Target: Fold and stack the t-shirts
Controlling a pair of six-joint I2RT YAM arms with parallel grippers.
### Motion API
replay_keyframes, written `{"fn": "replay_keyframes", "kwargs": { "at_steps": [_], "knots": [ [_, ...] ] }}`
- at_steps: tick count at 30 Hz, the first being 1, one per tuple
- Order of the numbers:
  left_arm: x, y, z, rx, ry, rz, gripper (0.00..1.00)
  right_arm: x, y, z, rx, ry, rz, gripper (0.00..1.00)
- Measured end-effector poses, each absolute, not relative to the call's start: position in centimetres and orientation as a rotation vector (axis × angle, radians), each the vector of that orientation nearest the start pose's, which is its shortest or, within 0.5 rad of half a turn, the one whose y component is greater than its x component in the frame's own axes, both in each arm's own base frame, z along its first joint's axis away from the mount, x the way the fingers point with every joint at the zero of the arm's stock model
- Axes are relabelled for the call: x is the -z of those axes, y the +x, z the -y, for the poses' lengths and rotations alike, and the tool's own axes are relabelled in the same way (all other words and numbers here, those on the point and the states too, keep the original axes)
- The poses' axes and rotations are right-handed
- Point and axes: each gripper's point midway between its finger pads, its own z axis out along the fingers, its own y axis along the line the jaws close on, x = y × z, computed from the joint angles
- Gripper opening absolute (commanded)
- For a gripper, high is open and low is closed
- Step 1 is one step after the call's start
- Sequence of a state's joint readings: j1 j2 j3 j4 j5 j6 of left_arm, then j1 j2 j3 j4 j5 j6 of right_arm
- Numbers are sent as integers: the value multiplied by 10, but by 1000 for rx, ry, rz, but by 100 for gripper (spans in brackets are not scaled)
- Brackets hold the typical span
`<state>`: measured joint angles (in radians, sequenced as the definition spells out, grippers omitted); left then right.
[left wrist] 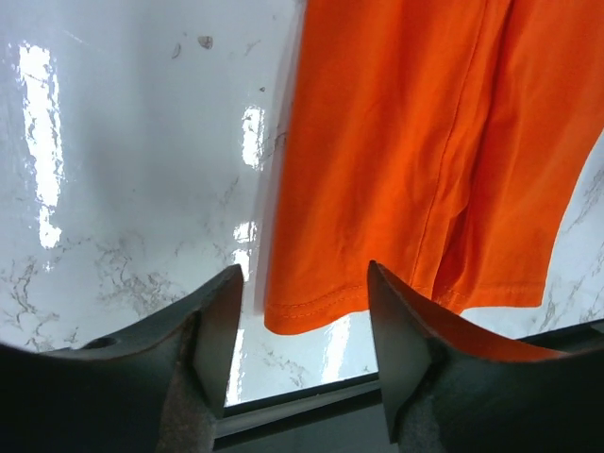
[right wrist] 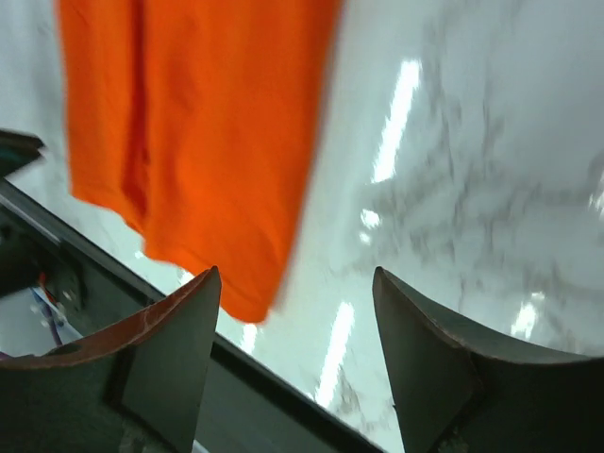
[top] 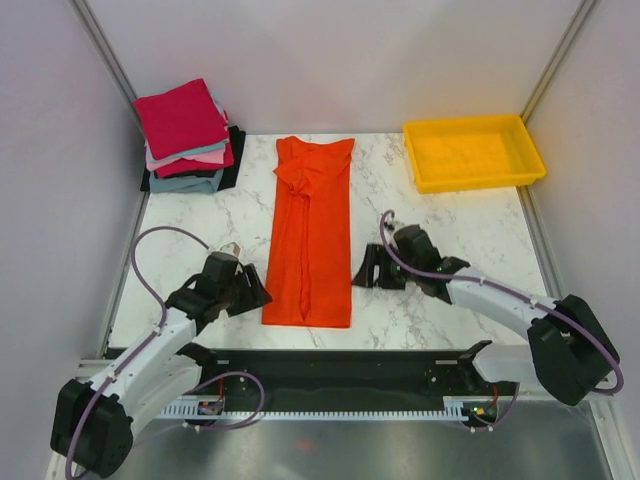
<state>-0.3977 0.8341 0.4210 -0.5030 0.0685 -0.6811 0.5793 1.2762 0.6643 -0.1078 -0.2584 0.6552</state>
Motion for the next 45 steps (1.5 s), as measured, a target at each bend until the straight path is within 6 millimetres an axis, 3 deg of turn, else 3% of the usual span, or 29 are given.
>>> {"fn": "replay_keyframes", "kwargs": {
  "at_steps": [2,4,8,15,20,25,29,32,38,40,43,45],
  "knots": [
    [-46,182,119,524,-360,-2540,57,-59,199,-230,-862,-50,-2581,72],
    [-40,179,119,531,-393,-2539,56,-52,178,-228,-857,-60,-2622,72],
    [-26,171,118,534,-457,-2562,55,-56,167,-247,-916,-117,-2602,71],
    [-23,169,122,573,-485,-2541,53,-32,148,-263,-936,-135,-2671,70],
    [-24,166,126,587,-474,-2543,52,-31,150,-275,-991,-116,-2644,64],
    [-25,165,129,597,-462,-2544,50,-27,147,-288,-1024,-122,-2644,45],
    [-26,165,129,600,-464,-2536,47,-22,146,-286,-1001,-103,-2659,35],
    [-24,166,128,585,-472,-2539,36,-20,146,-283,-981,-91,-2665,29],
    [-25,162,133,598,-447,-2544,35,-18,147,-281,-960,-83,-2665,19],
    [-29,161,137,621,-433,-2534,27,-17,148,-280,-949,-80,-2668,12],
    [-32,160,141,642,-424,-2526,7,-17,148,-274,-921,-70,-2664,0],
    [-31,159,142,647,-424,-2533,2,-18,148,-269,-899,-62,-2658,0]
  ]
}}
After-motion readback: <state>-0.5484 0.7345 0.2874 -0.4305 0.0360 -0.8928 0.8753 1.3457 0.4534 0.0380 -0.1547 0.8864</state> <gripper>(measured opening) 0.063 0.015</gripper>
